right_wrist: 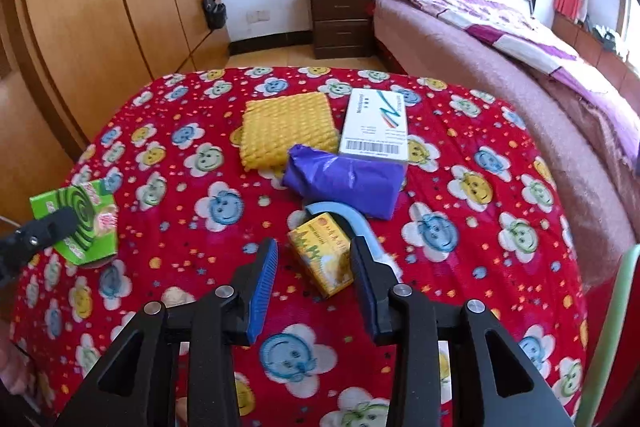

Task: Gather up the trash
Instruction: 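Hold the green packet with the left tool while the right tool grasps the yellow box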

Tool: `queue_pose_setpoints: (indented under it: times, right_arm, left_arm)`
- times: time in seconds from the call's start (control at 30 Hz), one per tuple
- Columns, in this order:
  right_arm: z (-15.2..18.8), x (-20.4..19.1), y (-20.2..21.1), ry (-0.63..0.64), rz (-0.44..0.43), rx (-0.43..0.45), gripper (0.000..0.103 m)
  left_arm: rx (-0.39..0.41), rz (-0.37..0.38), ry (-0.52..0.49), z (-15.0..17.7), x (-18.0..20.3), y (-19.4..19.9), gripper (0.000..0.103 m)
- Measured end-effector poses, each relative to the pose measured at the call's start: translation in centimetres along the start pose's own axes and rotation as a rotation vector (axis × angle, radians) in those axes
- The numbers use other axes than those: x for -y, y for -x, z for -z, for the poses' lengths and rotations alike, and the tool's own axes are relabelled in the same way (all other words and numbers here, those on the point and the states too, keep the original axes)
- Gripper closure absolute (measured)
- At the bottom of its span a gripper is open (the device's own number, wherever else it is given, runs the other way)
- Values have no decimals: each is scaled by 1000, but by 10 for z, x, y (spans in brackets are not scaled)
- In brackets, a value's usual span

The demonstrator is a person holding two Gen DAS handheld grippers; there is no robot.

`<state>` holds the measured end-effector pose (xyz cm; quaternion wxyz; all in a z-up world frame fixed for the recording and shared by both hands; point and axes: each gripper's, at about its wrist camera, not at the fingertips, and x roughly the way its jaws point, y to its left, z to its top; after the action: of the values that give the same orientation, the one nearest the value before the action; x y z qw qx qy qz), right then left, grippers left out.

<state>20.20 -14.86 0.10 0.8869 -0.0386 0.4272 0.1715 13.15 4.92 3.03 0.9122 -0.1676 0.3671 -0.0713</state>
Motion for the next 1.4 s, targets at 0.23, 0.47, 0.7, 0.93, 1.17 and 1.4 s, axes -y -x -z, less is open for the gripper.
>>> queue_pose_setpoints:
  times: [0.23, 0.47, 0.7, 0.93, 1.17, 1.4]
  right_arm:
    - [5, -5, 7, -3, -2, 16, 64]
    - [6, 13, -2, -13, 51, -6, 61]
    - [2, 6, -13, 3, 16, -9, 57]
    - [10, 8, -7, -78, -46, 23, 66]
    - [30, 5, 28, -135, -83, 94, 67]
    - [57, 12, 73, -203, -76, 157, 67]
  left_arm:
    - [1, 5, -5, 2, 2, 3, 100]
    - [-2, 3, -11, 3, 3, 2, 99]
    - [-17, 6, -25, 5, 7, -5, 100]
    - [-19, 4, -23, 5, 8, -4, 100]
    - [-4, 13, -36, 10, 14, 9, 100]
    - [-1, 47, -48, 14, 30, 23, 100]
